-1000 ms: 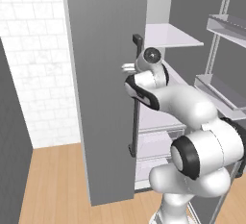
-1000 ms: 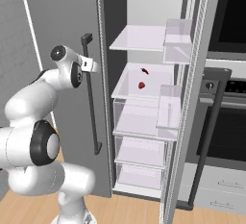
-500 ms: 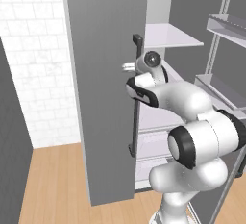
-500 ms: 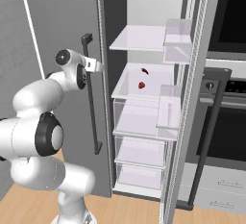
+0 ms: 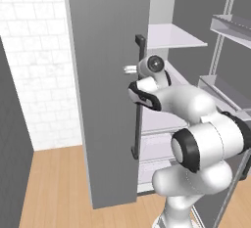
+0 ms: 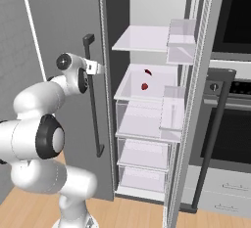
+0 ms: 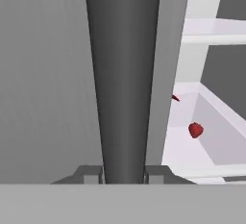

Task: Take the strawberry from the fridge and place it on top of the pancake, located on the dining counter.

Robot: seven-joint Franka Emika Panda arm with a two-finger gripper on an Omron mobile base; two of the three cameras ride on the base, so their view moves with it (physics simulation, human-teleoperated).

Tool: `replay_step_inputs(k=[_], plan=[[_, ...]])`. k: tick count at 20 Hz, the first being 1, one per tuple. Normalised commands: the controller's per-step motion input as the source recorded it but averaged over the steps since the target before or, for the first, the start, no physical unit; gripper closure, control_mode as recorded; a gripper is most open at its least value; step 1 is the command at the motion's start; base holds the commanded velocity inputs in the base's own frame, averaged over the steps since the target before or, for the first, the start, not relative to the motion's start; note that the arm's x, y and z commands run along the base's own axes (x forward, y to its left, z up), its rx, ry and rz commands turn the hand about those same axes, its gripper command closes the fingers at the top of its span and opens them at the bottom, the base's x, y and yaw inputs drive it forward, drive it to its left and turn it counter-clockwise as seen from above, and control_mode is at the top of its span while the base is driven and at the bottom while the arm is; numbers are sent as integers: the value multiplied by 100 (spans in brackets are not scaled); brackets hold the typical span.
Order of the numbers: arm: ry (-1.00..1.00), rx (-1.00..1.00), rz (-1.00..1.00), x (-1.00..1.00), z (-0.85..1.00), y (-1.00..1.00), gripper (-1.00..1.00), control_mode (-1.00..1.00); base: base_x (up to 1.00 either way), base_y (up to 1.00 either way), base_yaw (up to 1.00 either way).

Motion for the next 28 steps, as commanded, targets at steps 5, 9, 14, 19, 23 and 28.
replay_step_inputs(k=[5, 9, 14, 19, 23, 28], plan=[[0, 0, 0, -83, 0, 52, 100, -100, 0, 0, 0], [0, 0, 0, -92, 0, 69, 100, -100, 0, 0, 0], [2, 0, 0, -79, 0, 82, 100, -100, 0, 0, 0], [15, -2, 0, -25, -2, 83, -100, -100, 0, 0, 0], [-2, 12, 0, -56, -3, 9, -100, -100, 0, 0, 0], [-12, 46, -6, -100, 0, -72, -100, -100, 0, 0, 0]])
